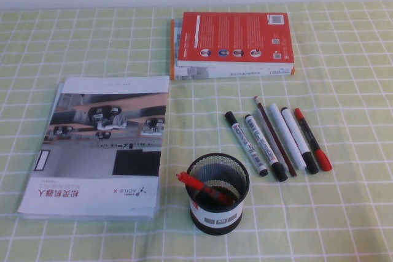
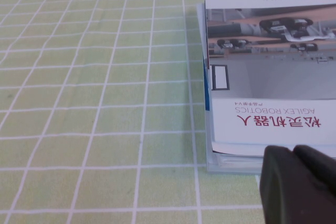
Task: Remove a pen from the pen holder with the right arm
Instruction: 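Take a marker out of the pen holder and lay it on the table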
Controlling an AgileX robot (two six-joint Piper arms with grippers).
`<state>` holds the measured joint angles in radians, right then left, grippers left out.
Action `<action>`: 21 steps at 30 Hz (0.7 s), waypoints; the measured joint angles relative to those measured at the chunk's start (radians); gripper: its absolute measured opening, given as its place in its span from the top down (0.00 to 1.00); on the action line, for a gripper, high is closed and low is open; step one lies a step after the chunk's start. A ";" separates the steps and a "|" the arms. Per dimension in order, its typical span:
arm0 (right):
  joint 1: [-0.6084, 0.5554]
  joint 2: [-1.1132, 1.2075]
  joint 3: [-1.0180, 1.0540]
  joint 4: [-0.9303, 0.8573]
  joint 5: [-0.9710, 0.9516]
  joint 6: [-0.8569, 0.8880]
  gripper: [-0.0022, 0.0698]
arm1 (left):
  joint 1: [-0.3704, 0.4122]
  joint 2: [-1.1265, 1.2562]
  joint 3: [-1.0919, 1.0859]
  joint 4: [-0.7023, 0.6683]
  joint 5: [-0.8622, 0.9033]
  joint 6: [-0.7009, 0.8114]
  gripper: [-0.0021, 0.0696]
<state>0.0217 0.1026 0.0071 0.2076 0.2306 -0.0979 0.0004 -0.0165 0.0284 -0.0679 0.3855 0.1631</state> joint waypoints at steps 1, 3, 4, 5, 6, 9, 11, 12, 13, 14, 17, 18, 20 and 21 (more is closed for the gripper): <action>0.000 -0.022 0.000 0.000 0.018 0.000 0.99 | 0.000 0.000 0.000 0.000 0.000 0.000 0.98; 0.000 -0.075 0.012 -0.002 0.044 0.000 0.99 | 0.000 0.000 0.000 0.000 0.000 0.000 0.98; 0.000 -0.094 0.014 -0.006 0.052 0.000 0.99 | 0.000 0.000 0.000 0.000 0.000 0.000 0.98; 0.000 -0.103 0.016 -0.008 0.053 0.000 0.99 | 0.000 0.000 0.000 0.000 0.000 0.000 0.98; 0.000 -0.108 0.018 -0.009 0.056 0.000 0.99 | 0.000 0.000 0.000 0.000 0.000 0.000 0.98; 0.000 -0.110 0.020 -0.014 0.084 0.000 0.99 | 0.000 0.000 0.000 0.000 0.000 0.000 0.98; 0.000 -0.110 0.020 -0.014 0.106 0.000 0.99 | 0.000 0.000 0.000 0.000 0.000 0.000 0.98; 0.000 -0.110 0.020 -0.016 0.126 0.000 0.99 | 0.000 0.000 0.000 0.000 0.000 0.000 0.98; 0.000 -0.110 0.020 -0.016 0.136 0.000 0.99 | 0.000 0.000 0.000 0.000 0.000 0.000 0.98; 0.000 -0.110 0.020 -0.016 0.144 0.000 0.99 | 0.000 0.000 0.000 0.000 0.000 0.000 0.98; 0.000 -0.110 0.020 -0.016 0.151 0.000 0.99 | 0.000 0.000 0.000 0.000 0.000 0.000 0.98; 0.000 -0.110 0.020 -0.016 0.152 0.000 0.99 | 0.000 0.000 0.000 0.000 0.000 0.000 0.98; 0.000 -0.110 0.020 -0.016 0.154 0.000 0.99 | 0.000 0.000 0.000 0.000 0.000 0.000 0.98; 0.000 -0.110 0.020 -0.016 0.154 0.000 0.99 | 0.000 0.000 0.000 0.000 0.000 0.000 0.98</action>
<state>0.0217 -0.0074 0.0266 0.1920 0.3850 -0.0979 0.0004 -0.0165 0.0284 -0.0679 0.3855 0.1631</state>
